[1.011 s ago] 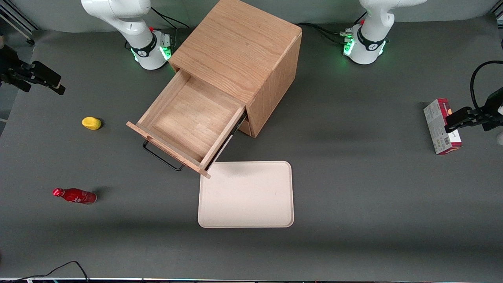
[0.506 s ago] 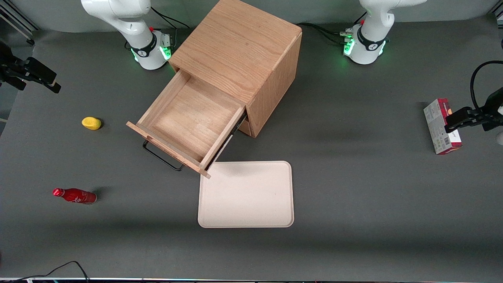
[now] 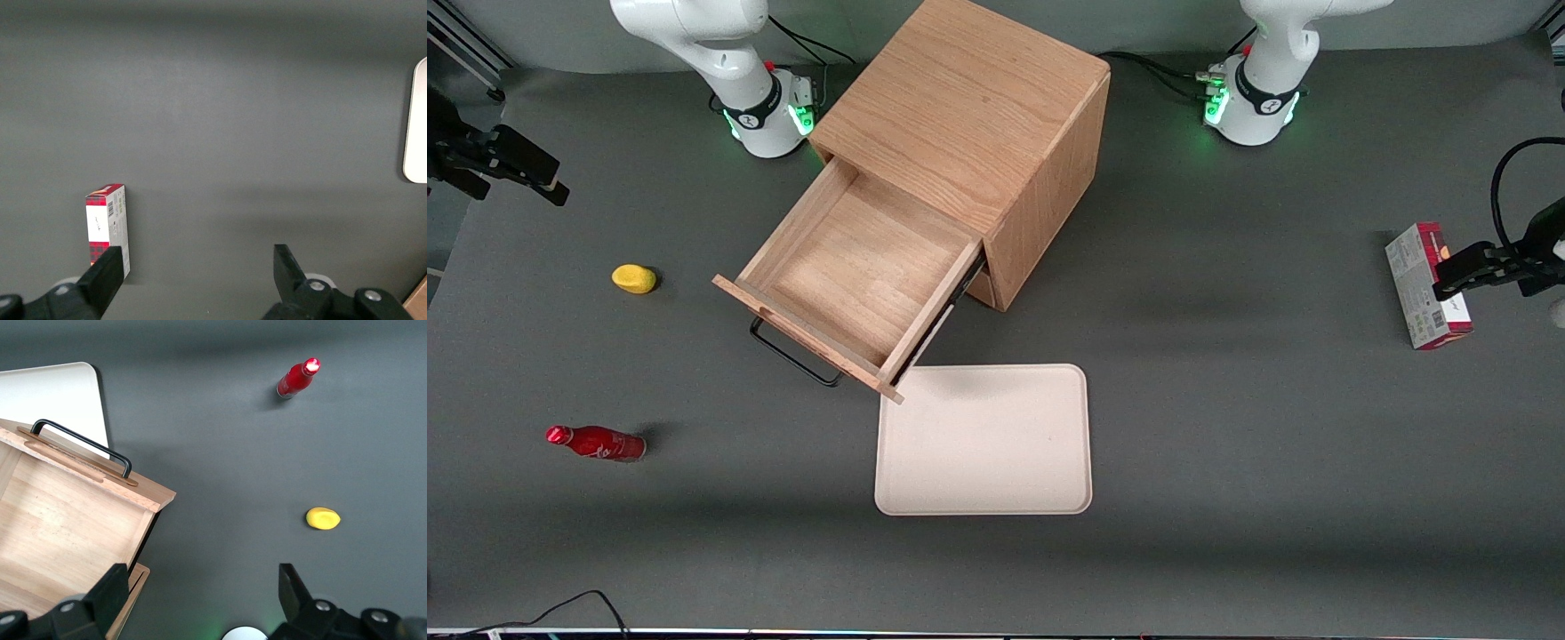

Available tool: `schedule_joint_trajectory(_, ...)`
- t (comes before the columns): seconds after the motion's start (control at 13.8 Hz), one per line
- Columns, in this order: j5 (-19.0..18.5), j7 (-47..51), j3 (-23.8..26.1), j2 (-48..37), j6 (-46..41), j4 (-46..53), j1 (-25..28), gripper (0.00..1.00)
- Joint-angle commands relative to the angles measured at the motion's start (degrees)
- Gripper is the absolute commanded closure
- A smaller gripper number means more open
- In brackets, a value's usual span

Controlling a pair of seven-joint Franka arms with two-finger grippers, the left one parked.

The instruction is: Close top drawer

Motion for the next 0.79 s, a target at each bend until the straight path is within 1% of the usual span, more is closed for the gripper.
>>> schedule_joint_trajectory(0.0, -0.21, -0.31, 0.21, 0.12, -1.43, 1.15, -0.16, 0.0)
schedule_joint_trajectory(0.51, -0.12, -0.31, 0.48, 0.82, -1.34, 1.68, 0.1, 0.0)
schedule_joint_trajectory(0.58, -0.12, 0.3, 1.35, 2.22, -0.9, 3.33, 0.54, 0.0)
schedule_joint_trajectory(0.72, -0.12, 0.48, 5.03, 8.7, -2.47, 12.88, 0.72, 0.0)
